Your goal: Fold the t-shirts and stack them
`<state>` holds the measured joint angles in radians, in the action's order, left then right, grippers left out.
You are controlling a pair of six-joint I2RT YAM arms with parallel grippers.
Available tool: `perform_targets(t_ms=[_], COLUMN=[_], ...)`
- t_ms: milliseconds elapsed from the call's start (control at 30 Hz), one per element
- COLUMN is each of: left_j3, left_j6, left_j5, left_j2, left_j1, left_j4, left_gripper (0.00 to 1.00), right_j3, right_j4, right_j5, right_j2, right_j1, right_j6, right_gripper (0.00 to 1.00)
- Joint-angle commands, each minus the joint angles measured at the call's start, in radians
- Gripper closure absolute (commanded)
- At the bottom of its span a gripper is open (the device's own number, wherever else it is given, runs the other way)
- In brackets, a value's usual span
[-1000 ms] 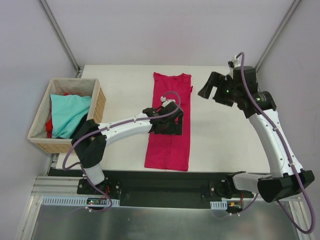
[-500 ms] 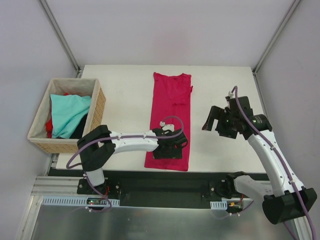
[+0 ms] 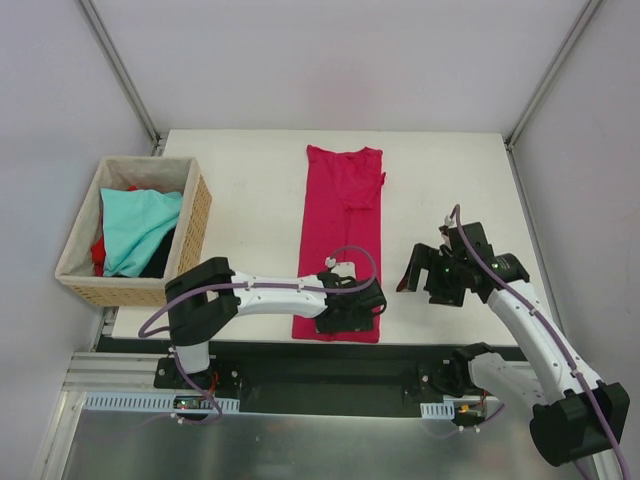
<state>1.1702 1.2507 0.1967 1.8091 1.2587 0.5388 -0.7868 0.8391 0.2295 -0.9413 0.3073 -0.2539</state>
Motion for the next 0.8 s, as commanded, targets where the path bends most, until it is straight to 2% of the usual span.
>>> perform_targets(t_ms=[0,100,200,233,300,367,533,633,667,767], left_j3=[-0.012,-0.004,0.005,0.008,-0.004,-0.085,-0.372,-0.476,-0.497,-0.555], left_j6=[0.075,0.055,-0.012,-0.072,-0.124,-0.187,-0.284,-0.312,-0.323,-0.339], left_j5=[0.035,0.066,0.099,0.115,0.107,0.057,-0.123,-0.235,-0.294,-0.353], left_j2=[-0.024,-0.056,-0.158,-0.236,-0.324,-0.468,-0.784,-0.865,-0.870,-0.831], left_j1=[0.015,0.019,0.004,-0.004,-0.053,-0.109,-0.361,-0.447,-0.459,-0.485], left_j4=[0.035,0.044,0.067,0.076,0.101,0.108,0.107,0.073,0.050,-0.051], left_gripper=[0.17,0.15,0.13,0.12,0.12,0.14,0.18,0.24,0.25,0.26], right_j3=[0.029,0.050,0.067,0.073,0.116,0.159,0.276,0.343,0.353,0.356], right_j4=[-0.046,-0.060,-0.070,-0.072,-0.106,-0.150,-0.225,-0.300,-0.333,-0.362], right_j5=[0.051,0.056,0.071,0.076,0.117,0.143,0.106,0.146,0.146,0.099], right_j2=[0.044,0.052,0.053,0.044,0.041,0.055,0.113,0.113,0.108,0.085], right_j1=[0.007,0.010,0.019,0.027,0.050,0.073,0.118,0.153,0.168,0.236], right_j6=[-0.030,-0.035,-0.013,-0.013,-0.050,-0.105,-0.232,-0.303,-0.315,-0.344], right_gripper=[0.03,0.03,0.03,0.03,0.03,0.01,0.09,0.13,0.14,0.15])
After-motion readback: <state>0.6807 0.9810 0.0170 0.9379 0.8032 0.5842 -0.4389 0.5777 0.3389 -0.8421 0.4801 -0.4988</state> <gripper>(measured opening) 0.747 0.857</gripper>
